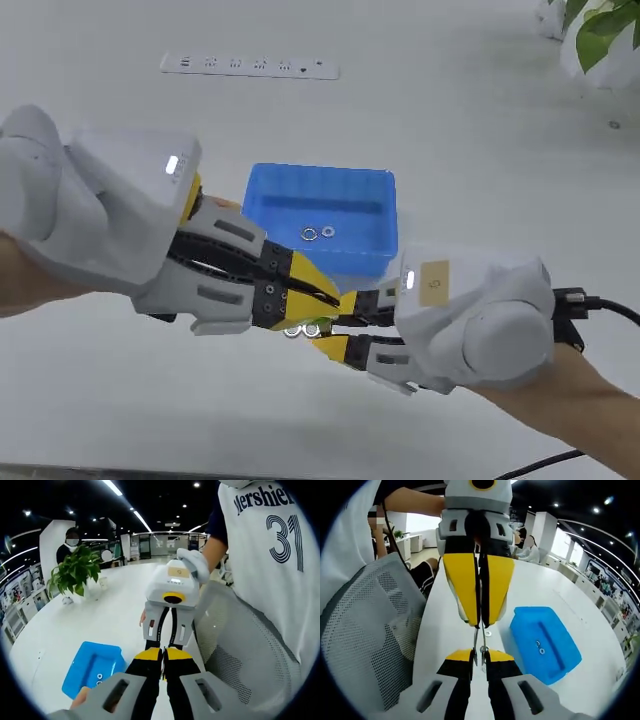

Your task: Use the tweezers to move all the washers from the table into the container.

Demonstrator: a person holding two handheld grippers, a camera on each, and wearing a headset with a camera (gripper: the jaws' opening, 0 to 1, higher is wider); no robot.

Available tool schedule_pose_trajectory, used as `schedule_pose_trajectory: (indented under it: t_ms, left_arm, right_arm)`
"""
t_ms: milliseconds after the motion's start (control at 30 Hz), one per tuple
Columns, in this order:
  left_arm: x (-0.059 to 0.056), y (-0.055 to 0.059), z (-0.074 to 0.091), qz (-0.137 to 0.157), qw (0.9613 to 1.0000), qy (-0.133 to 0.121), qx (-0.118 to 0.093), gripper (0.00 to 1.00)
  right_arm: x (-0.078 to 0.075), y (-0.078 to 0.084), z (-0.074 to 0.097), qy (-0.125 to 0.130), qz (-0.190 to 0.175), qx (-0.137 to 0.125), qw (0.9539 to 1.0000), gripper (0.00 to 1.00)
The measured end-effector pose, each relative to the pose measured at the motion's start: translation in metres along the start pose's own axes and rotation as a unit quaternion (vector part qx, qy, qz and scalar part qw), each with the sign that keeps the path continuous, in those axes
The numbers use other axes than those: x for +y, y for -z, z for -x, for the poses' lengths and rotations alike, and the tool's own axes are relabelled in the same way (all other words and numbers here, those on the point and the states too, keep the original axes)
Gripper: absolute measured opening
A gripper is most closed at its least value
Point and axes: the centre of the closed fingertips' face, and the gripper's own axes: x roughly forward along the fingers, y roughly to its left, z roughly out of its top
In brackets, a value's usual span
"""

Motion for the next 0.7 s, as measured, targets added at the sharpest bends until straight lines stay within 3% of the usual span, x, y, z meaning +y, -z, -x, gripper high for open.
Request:
schedule_pose_trajectory:
  t_ms: [233,700]
  left_arm:
    - [0.007,0.006,-0.005,0.003,1.0000,0.003,0.006,0.05]
    - [0.010,0.018,-0.009,0.010,0.9998,0.011,0.015,0.05]
  right_arm:
    - [-0.006,0.007,-0.004,0.001,-0.017,-0.001,0.9998,0.11]
    - [-0.006,0.014,-0.015,-0.007,-0.028,0.002,0.9996,0.11]
